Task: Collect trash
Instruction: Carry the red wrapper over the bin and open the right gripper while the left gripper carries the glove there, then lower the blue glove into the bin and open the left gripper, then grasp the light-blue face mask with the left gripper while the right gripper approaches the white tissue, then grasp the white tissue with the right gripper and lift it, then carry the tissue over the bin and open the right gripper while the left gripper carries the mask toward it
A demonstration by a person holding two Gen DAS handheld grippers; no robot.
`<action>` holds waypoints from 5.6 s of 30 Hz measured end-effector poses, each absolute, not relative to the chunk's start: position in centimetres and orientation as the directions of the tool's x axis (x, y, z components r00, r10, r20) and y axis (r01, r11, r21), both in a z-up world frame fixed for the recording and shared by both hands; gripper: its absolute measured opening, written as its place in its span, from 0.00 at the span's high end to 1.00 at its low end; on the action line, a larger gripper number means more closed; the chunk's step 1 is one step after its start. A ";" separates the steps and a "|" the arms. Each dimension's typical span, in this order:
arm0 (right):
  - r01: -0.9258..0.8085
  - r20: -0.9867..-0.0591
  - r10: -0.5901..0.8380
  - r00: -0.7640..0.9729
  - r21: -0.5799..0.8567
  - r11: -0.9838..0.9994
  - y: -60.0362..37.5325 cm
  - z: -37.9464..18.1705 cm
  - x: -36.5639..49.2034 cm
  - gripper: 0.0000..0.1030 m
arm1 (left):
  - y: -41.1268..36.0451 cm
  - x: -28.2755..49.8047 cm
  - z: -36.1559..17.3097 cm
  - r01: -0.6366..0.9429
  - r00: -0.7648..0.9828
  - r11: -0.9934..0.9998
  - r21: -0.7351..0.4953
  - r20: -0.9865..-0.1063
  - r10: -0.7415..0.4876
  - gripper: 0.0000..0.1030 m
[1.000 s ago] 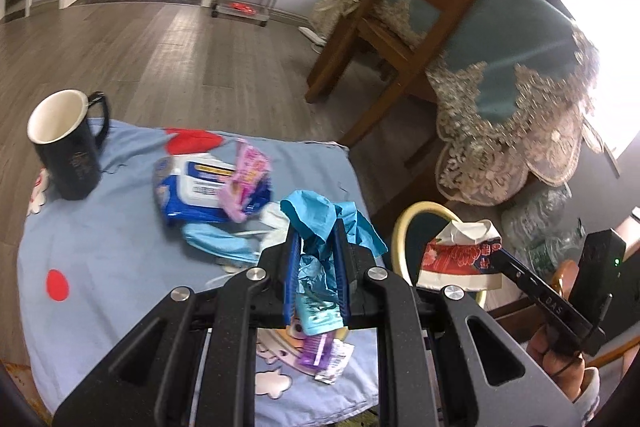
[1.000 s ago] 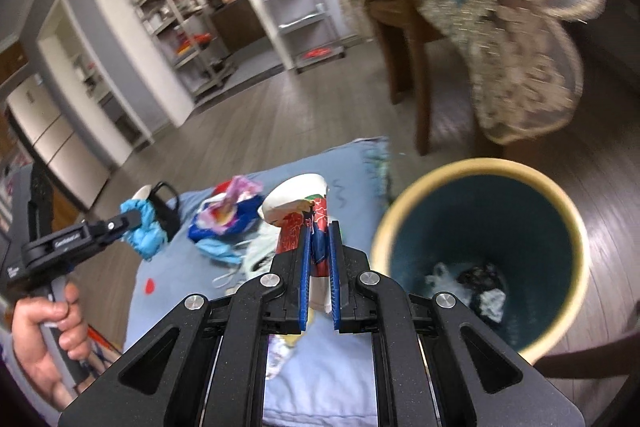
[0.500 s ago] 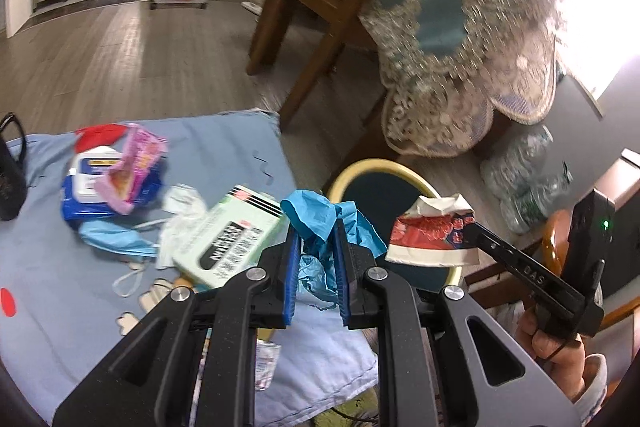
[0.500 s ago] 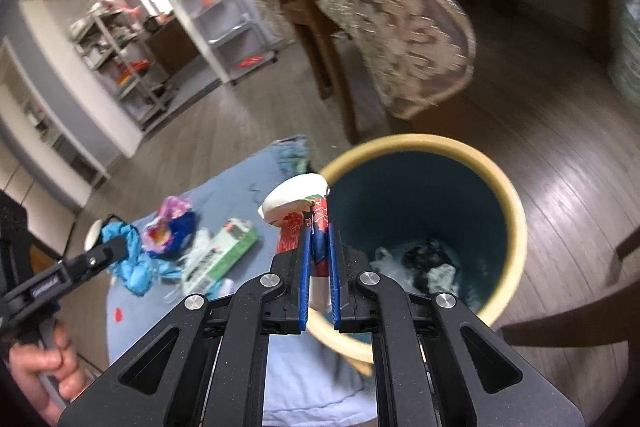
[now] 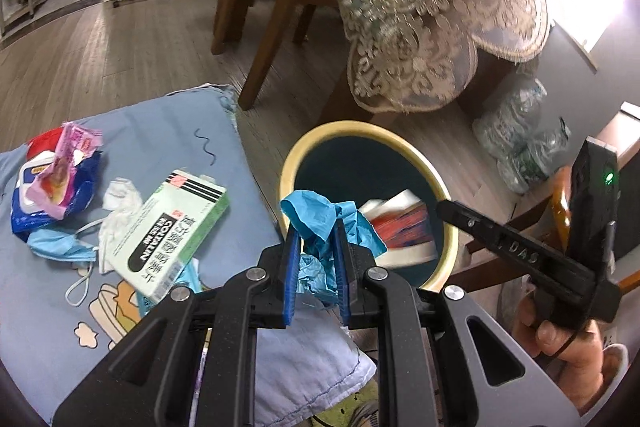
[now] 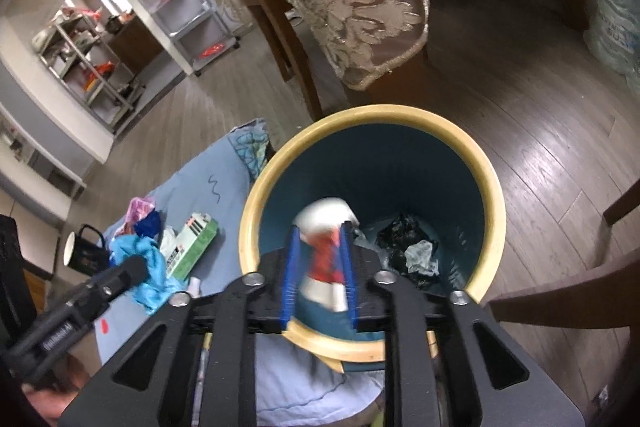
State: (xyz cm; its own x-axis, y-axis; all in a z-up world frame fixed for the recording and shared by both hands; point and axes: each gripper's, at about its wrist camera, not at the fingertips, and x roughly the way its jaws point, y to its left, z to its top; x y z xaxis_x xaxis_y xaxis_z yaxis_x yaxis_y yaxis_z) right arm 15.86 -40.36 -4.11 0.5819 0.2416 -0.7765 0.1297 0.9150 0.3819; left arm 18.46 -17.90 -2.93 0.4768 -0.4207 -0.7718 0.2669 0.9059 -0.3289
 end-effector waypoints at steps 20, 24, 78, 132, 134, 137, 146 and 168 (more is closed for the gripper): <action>0.237 -0.687 0.100 0.720 0.379 0.895 -43.5 -1.4 14.1 0.37 | -25.2 21.3 -7.2 0.365 0.382 0.862 -0.352 -0.788 -0.483 0.77; 0.238 -0.686 0.103 0.720 0.383 0.893 -43.6 -1.5 14.1 0.34 | -25.4 21.2 -7.2 0.373 0.384 0.859 -0.352 -0.784 -0.488 0.48; -0.012 -0.718 0.248 0.651 0.317 0.948 -33.2 -2.6 16.8 0.25 | 4.0 21.0 -12.1 -0.257 0.493 0.916 -0.308 -0.857 -0.150 0.34; -0.565 -0.909 0.295 0.294 0.083 0.821 -8.9 -12.0 25.7 0.84 | 8.0 15.1 -1.8 -0.156 0.645 0.890 -0.429 -0.726 -0.237 0.97; -0.553 -0.900 0.332 0.282 0.130 0.823 -9.4 -11.4 25.1 0.86 | 8.1 15.1 -1.8 -0.161 0.649 0.890 -0.426 -0.725 -0.230 0.97; -0.534 -0.884 0.375 0.279 0.182 0.826 -10.3 -10.3 24.3 0.86 | 8.0 15.2 -1.6 -0.162 0.652 0.893 -0.421 -0.725 -0.223 0.97; -0.507 -0.809 0.490 0.324 0.289 0.812 -13.3 -5.6 21.0 0.86 | 7.8 15.3 -1.0 -0.168 0.669 0.906 -0.389 -0.720 -0.185 0.97; -0.353 -0.643 0.511 0.571 0.370 0.860 -25.5 2.0 16.7 0.86 | 2.1 15.6 1.7 -0.045 0.714 0.929 -0.368 -0.662 -0.227 0.97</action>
